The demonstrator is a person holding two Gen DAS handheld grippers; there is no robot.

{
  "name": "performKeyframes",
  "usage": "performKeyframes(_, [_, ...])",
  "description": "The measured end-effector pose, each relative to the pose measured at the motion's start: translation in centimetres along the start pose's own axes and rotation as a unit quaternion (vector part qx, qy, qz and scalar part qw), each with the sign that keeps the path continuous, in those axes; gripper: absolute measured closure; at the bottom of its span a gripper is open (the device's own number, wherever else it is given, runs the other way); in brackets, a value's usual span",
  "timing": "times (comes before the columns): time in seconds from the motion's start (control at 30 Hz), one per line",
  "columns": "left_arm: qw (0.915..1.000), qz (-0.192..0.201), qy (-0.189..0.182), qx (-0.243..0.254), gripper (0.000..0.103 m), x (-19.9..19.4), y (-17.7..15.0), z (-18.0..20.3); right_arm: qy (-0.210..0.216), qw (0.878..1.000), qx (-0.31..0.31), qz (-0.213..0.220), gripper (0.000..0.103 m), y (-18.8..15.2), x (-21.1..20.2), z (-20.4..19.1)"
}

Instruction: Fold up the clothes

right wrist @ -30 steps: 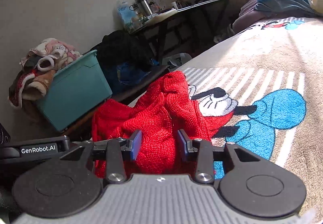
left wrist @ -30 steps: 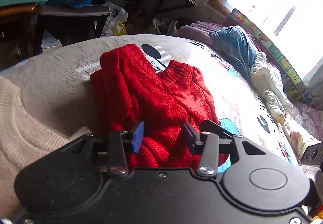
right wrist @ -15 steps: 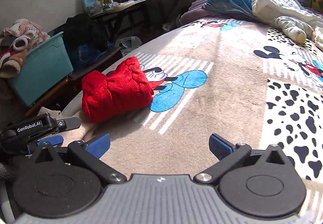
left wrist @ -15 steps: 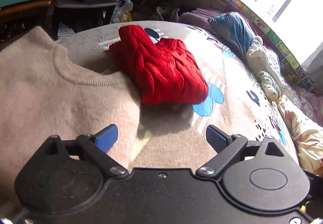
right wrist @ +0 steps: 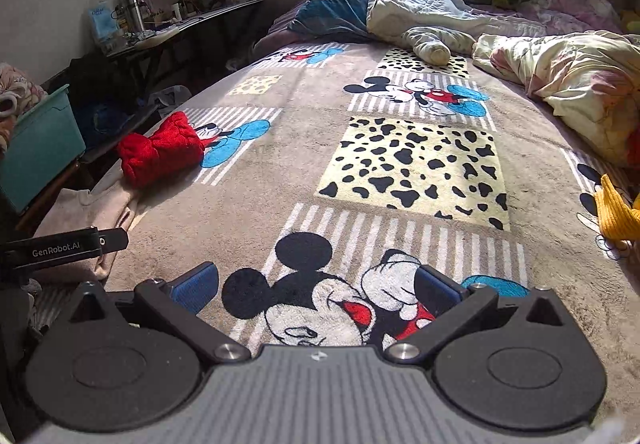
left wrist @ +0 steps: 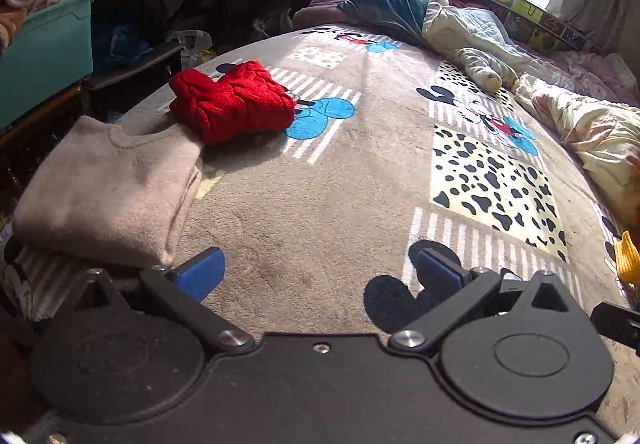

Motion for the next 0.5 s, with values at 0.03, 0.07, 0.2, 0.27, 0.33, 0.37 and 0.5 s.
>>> performKeyframes(0.03, [0.9998, -0.001, -0.014, 0.012, 0.0, -0.5, -0.6, 1.9, -0.007, 1.0, 0.004, -0.002, 0.0, -0.6, -0.7, 0.9])
performKeyframes(0.07, [0.9995, 0.0, -0.023, 0.021, 0.0, -0.9, -1.0, 3.1, -0.012, 1.0, 0.005, -0.003, 0.0, -1.0, -1.4, 1.6])
performKeyframes(0.2, [0.9971, -0.001, -0.054, 0.054, 0.0, -2.5, -3.2, 8.5, -0.045, 0.999, 0.019, -0.002, 0.0, -3.0, -4.1, 4.9])
performKeyframes(0.27, [0.9956, 0.004, -0.054, 0.077, 0.0, -3.5, -4.3, 10.5, -0.059, 0.998, 0.03, 0.001, 0.0, -4.2, -5.3, 6.4])
performKeyframes(0.33, [0.9942, 0.009, -0.055, 0.092, 0.0, -4.6, -5.5, 12.4, -0.071, 0.997, 0.04, 0.004, 0.0, -5.4, -6.6, 7.8])
performKeyframes(0.37, [0.9936, 0.012, -0.057, 0.097, 0.0, -5.3, -6.1, 13.2, -0.078, 0.996, 0.046, 0.005, 0.0, -6.0, -7.3, 8.6])
performKeyframes(0.5, [0.9919, 0.007, -0.069, 0.106, 0.001, -7.9, -8.7, 16.2, -0.103, 0.992, 0.067, 0.011, 0.0, -8.4, -9.8, 11.5])
Point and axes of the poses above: each gripper's, at about its wrist camera, not at the fingertips, and x roughly the way its jaws point, z to its right, y to its top, the point moved 5 cm from there along x, roughly the way its jaws point, and after that the axes turned 10 degrees about -y, right-handed, at the moved point
